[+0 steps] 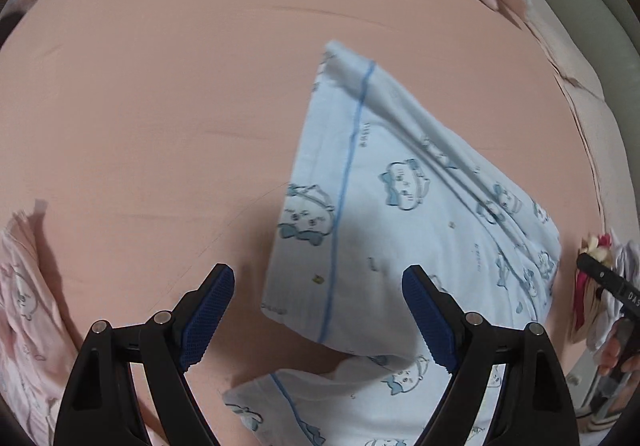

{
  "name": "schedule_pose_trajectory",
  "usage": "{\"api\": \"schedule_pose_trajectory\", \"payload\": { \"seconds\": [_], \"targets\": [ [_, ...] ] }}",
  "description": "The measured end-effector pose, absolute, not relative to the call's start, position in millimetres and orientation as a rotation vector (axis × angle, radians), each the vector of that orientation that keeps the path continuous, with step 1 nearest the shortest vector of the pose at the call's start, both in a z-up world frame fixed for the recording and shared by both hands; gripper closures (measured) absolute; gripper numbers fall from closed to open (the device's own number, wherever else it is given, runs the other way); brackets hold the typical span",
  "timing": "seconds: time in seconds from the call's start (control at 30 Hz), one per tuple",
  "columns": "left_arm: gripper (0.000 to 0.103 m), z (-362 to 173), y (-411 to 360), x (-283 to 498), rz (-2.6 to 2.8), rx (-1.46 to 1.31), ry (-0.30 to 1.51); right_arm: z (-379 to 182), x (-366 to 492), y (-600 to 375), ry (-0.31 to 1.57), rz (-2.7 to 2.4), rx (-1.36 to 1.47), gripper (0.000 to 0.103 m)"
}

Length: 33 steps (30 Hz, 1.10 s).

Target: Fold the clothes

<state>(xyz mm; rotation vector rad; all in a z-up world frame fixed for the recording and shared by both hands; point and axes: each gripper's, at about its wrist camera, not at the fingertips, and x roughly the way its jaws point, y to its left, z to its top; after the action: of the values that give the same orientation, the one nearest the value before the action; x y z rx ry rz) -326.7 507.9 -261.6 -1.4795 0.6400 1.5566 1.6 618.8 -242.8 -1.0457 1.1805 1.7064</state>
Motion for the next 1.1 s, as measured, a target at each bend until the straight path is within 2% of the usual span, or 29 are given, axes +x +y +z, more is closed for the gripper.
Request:
{"api": "schedule_pose_trajectory", "payload": {
  "seconds": [0.33, 0.47, 0.57, 0.6, 0.63, 0.7, 0.8, 0.87, 0.9, 0.93, 1.1],
  "targets": [
    [0.017, -284, 486, -339, 1.454, -1.579, 0.551, -264, -8, 626, 1.223, 1.696, -1.055, 0.039],
    [0.022, -289, 479, -333, 1.418, -1.568, 0.502, -269, -9, 632, 1.288, 1.735, -0.981, 0.039],
    [0.040, -289, 479, -323, 1.429, -1.509, 0.527, -278, -12, 638, 1.332, 1.743, -0.947, 0.039],
    [0.052, -288, 478, -321, 1.433, -1.496, 0.528, -281, -13, 639, 1.348, 1.752, -0.940, 0.039],
    [0.060, -288, 478, -319, 1.439, -1.483, 0.528, -284, -14, 641, 1.365, 1.761, -0.932, 0.039],
    [0.064, -287, 477, -317, 1.447, -1.466, 0.525, -291, -16, 642, 1.388, 1.776, -0.925, 0.039],
    [0.072, -287, 475, -316, 1.449, -1.467, 0.512, -290, -23, 638, 1.327, 1.806, -0.936, 0.039],
    [0.077, -285, 471, -316, 1.458, -1.472, 0.490, -288, -30, 634, 1.269, 1.825, -0.958, 0.048],
    [0.079, -283, 468, -317, 1.463, -1.476, 0.483, -288, -35, 631, 1.226, 1.819, -0.983, 0.066],
    [0.080, -282, 466, -317, 1.468, -1.481, 0.477, -287, -36, 631, 1.190, 1.823, -1.001, 0.077],
    [0.083, -274, 460, -315, 1.510, -1.484, 0.497, -277, -45, 626, 0.996, 1.833, -1.073, 0.081]
  ]
}}
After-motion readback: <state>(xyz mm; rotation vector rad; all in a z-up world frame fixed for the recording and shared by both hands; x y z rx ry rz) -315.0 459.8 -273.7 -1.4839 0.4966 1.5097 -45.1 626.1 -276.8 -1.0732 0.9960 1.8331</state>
